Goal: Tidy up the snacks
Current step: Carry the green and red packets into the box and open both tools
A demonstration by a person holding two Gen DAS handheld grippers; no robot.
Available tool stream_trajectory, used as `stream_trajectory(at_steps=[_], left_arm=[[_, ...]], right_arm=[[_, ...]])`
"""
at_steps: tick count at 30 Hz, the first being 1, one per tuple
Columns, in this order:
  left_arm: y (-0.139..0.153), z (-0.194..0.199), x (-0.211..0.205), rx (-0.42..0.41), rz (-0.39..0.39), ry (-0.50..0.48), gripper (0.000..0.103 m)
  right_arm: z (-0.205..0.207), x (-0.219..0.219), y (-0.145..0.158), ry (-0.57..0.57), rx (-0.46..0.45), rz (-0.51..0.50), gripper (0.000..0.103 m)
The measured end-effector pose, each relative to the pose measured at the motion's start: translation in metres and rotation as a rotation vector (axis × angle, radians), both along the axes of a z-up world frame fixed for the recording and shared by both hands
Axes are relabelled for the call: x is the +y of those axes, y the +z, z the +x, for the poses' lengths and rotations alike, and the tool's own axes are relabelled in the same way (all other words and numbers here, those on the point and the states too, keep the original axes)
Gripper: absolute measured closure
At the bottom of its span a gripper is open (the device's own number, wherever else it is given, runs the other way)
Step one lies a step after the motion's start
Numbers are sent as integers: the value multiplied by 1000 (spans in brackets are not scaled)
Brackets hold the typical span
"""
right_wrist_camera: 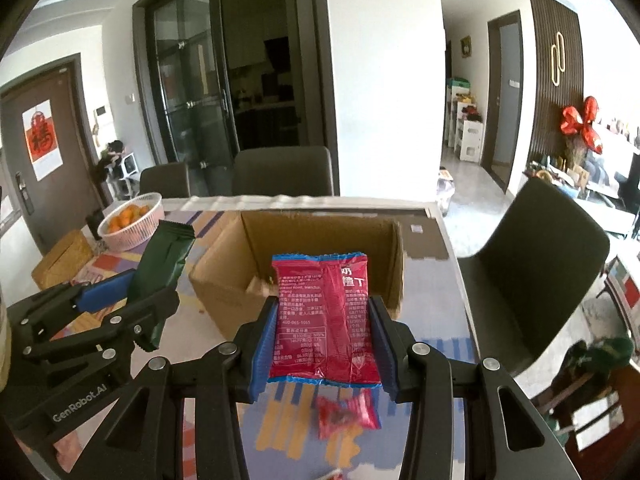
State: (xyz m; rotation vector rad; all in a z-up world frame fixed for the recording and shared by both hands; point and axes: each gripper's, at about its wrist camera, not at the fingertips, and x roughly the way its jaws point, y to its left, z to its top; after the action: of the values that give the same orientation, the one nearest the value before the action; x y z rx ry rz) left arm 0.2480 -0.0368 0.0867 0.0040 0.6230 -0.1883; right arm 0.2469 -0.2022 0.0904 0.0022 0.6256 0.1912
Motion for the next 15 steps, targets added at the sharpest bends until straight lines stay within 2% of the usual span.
stream_trajectory(at_steps=[9, 15], left_arm=[[14, 44, 8, 16, 16, -15, 60], [7, 77, 12, 63, 5, -41, 60]], right_arm=[[41, 6, 12, 20, -5, -22, 59], [74, 7, 8, 16, 14, -41, 59]])
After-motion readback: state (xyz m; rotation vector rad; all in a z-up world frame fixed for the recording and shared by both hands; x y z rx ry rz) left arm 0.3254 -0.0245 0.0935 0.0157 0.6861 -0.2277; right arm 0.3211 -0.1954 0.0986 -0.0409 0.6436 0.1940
